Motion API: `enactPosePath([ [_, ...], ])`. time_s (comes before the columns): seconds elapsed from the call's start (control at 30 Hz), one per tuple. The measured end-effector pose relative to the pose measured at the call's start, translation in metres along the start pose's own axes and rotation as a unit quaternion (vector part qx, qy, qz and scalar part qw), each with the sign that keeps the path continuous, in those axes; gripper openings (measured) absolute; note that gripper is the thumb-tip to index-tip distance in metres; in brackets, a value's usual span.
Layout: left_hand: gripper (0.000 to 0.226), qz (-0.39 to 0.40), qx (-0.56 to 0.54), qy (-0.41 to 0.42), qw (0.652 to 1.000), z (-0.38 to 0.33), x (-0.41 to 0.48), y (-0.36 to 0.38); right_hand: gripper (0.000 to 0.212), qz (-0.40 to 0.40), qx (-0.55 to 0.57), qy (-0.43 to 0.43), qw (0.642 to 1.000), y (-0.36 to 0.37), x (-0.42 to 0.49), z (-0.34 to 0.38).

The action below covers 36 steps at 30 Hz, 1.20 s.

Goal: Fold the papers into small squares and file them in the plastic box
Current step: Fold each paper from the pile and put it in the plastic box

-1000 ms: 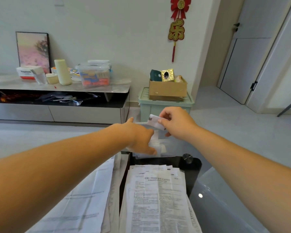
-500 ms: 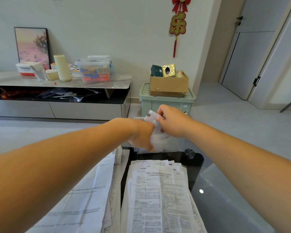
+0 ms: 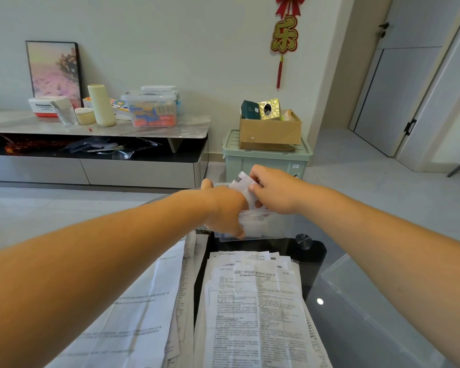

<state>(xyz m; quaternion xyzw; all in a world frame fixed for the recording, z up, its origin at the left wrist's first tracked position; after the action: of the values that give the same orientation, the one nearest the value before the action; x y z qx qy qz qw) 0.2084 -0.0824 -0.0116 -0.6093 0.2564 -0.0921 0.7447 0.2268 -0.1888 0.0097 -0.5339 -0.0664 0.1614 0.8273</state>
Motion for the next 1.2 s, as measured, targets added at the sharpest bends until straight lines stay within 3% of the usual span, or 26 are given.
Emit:
enactPosePath([
  [0.33, 0.05, -0.142, 0.011, -0.01, 0.99, 0.006, -0.017, 0.009, 0.011, 0.035, 0.021, 0.046, 0.998, 0.002, -0.004, 0.007],
  [0.73, 0.05, -0.097, 0.001, 0.016, 0.995, 0.005, -0.017, 0.009, 0.016, 0.058, 0.064, 0.048, 0.995, 0.009, -0.002, 0.009],
  [0.87, 0.045, -0.094, -0.01, 0.02, 0.995, 0.007, -0.019, 0.007, 0.013, -0.009, 0.059, 0.029, 0.998, -0.001, 0.001, 0.007],
  [0.97, 0.046, -0.1, -0.017, 0.017, 0.995, 0.008, -0.02, 0.008, 0.014, -0.043, 0.004, 0.014, 0.999, -0.003, 0.003, 0.003],
  [1.2, 0.048, -0.115, -0.015, 0.013, 0.993, 0.009, -0.019, 0.011, 0.031, -0.005, -0.081, 0.019, 0.997, 0.005, 0.01, 0.003],
])
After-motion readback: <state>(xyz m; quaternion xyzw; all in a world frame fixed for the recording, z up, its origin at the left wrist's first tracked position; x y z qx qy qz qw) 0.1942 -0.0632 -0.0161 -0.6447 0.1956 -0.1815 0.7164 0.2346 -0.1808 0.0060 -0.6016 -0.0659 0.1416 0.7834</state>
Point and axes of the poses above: each hand's wrist, its own x-axis towards the middle knuckle, its own y-axis out of the palm, z = x × y, the point moved 6 cm from there along x, towards the middle knuckle, and after that the axes turned 3 degrees about z, right-handed, at the moved point
